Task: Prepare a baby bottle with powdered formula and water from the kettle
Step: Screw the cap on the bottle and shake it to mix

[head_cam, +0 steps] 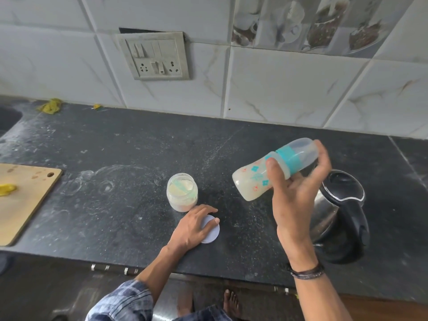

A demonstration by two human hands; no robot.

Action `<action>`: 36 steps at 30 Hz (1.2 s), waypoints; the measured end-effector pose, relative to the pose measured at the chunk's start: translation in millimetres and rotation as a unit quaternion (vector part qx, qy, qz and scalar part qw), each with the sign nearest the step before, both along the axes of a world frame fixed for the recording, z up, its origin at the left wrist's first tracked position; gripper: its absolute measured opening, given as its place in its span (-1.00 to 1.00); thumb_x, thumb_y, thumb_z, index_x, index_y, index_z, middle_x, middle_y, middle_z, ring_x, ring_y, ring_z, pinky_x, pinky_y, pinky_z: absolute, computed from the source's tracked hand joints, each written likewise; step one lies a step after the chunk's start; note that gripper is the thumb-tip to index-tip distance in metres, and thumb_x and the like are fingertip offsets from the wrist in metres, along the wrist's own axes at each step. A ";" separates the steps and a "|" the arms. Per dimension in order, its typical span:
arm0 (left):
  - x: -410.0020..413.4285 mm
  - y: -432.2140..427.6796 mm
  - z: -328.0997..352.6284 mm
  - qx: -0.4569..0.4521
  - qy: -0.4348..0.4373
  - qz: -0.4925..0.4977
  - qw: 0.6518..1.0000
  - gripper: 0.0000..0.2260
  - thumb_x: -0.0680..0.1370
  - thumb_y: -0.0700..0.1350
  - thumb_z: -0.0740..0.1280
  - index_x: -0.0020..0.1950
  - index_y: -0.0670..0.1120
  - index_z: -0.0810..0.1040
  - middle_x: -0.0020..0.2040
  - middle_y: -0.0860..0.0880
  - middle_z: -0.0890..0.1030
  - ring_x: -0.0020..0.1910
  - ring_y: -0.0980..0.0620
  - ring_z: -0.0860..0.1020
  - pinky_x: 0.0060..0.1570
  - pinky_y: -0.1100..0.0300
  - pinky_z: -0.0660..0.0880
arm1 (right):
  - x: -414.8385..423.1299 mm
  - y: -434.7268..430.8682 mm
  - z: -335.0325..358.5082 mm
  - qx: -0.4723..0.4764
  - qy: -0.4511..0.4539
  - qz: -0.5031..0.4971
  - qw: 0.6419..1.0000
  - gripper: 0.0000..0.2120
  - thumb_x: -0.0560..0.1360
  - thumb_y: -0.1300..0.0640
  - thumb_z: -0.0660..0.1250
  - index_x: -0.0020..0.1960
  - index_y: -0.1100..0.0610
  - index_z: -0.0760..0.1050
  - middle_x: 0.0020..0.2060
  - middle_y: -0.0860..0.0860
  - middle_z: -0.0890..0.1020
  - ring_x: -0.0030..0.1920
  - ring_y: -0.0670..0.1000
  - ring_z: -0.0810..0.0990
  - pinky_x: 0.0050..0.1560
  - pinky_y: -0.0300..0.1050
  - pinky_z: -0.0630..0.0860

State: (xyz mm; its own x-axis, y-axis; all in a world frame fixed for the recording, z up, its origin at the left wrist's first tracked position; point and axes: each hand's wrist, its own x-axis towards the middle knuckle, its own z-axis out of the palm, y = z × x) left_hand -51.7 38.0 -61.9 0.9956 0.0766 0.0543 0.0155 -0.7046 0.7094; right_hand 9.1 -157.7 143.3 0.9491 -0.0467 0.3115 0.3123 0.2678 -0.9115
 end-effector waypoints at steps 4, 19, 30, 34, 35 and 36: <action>-1.2 1.0 -0.1 -0.001 -0.002 -0.001 1.000 -0.65 0.63 0.25 0.23 0.29 0.09 0.56 0.24 0.21 0.55 0.25 0.26 0.45 0.20 0.29 0.37 | -0.7 -1.2 -6.7 -0.014 0.022 0.018 0.999 -0.29 0.50 0.03 0.53 0.48 -0.21 0.21 0.14 -0.07 0.70 0.06 -0.01 0.72 0.00 -0.14 0.65; -1.0 1.5 -3.4 0.002 -0.020 0.002 1.000 -0.68 0.64 0.22 0.26 0.27 0.09 0.57 0.21 0.22 0.55 0.23 0.30 0.45 0.17 0.53 0.24 | 5.4 -16.1 10.9 -0.096 -0.055 0.017 0.994 -0.21 0.51 0.07 0.54 0.56 -0.14 0.14 0.24 -0.32 0.60 0.12 -0.06 0.71 0.05 -0.22 0.63; 0.3 1.6 -5.5 0.006 -0.026 0.003 1.000 -0.64 0.62 0.28 0.23 0.27 0.10 0.56 0.22 0.23 0.55 0.24 0.29 0.45 0.20 0.54 0.22 | 5.0 -5.6 10.7 -0.015 0.004 0.066 0.998 -0.21 0.47 -0.06 0.59 0.50 -0.30 0.17 0.20 -0.09 0.69 0.16 0.00 0.70 0.10 -0.06 0.64; 0.4 2.0 -6.2 0.011 -0.028 0.004 1.000 -0.64 0.63 0.27 0.24 0.28 0.09 0.57 0.24 0.21 0.56 0.25 0.28 0.45 0.20 0.56 0.22 | 2.9 -6.9 8.8 -0.033 0.005 0.079 0.996 -0.21 0.43 -0.13 0.61 0.47 -0.40 0.21 0.28 -0.03 0.62 0.22 0.08 0.68 0.15 -0.03 0.65; 0.3 2.1 -6.4 0.011 -0.028 0.003 1.000 -0.64 0.63 0.27 0.23 0.28 0.09 0.57 0.24 0.21 0.56 0.25 0.27 0.45 0.20 0.55 0.22 | 3.0 -7.5 8.1 -0.037 0.003 0.081 0.996 -0.22 0.44 -0.12 0.60 0.47 -0.40 0.21 0.28 -0.04 0.63 0.23 0.09 0.68 0.16 -0.01 0.65; 0.3 2.2 -6.3 0.010 -0.028 0.002 1.000 -0.63 0.63 0.28 0.23 0.28 0.09 0.57 0.24 0.21 0.56 0.25 0.28 0.45 0.20 0.55 0.22 | 3.0 -8.0 7.7 -0.040 0.000 0.083 0.996 -0.23 0.46 -0.09 0.59 0.47 -0.41 0.20 0.27 -0.06 0.64 0.23 0.09 0.68 0.17 0.01 0.65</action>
State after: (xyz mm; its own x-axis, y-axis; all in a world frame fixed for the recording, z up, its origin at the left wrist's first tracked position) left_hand -51.4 40.1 -68.2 0.9905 0.0794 0.1120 -0.0208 -0.7193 0.6943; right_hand 12.1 -165.7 150.9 0.9416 0.1367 0.3077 0.2695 0.2417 -0.9322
